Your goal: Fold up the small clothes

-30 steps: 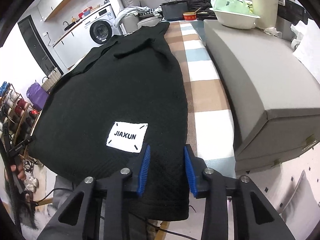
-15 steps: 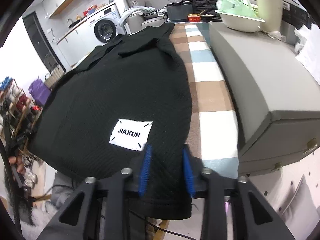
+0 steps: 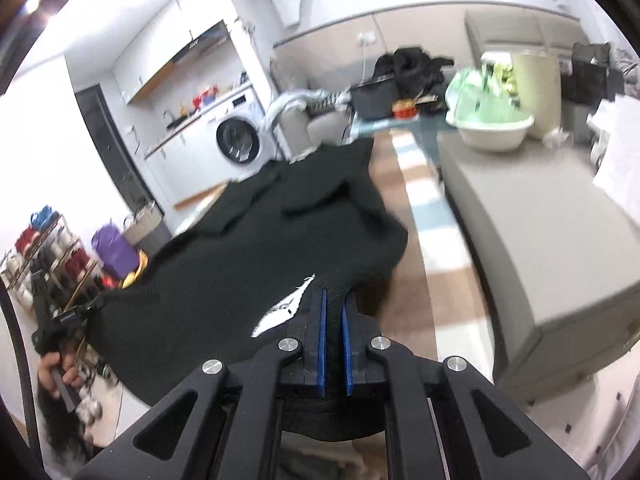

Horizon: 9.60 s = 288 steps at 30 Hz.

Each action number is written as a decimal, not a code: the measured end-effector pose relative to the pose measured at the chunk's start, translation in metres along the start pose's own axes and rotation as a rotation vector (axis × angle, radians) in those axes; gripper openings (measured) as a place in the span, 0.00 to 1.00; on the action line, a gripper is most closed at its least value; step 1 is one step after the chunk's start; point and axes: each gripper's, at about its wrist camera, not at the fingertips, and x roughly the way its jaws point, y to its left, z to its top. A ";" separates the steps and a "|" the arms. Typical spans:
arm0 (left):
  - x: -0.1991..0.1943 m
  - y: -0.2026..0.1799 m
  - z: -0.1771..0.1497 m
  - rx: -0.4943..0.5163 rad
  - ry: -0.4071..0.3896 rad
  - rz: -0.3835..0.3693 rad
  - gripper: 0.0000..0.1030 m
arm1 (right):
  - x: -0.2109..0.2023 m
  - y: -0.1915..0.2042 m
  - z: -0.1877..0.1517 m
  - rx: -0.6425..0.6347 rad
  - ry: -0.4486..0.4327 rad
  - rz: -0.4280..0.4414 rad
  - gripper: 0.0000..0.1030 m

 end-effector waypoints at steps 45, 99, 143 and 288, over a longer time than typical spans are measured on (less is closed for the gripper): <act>0.183 0.001 0.087 0.030 0.204 0.100 0.62 | 0.155 -0.049 0.068 0.180 0.194 -0.226 0.45; 0.124 -0.010 0.016 0.158 0.256 0.118 0.12 | 0.128 -0.012 0.019 -0.039 0.338 -0.241 0.12; 0.018 -0.004 0.008 -0.004 0.187 0.085 0.69 | 0.038 -0.016 0.021 0.041 0.140 -0.220 0.49; 0.335 0.004 0.239 -0.223 0.181 -0.113 0.03 | 0.349 -0.044 0.215 0.429 0.129 -0.032 0.07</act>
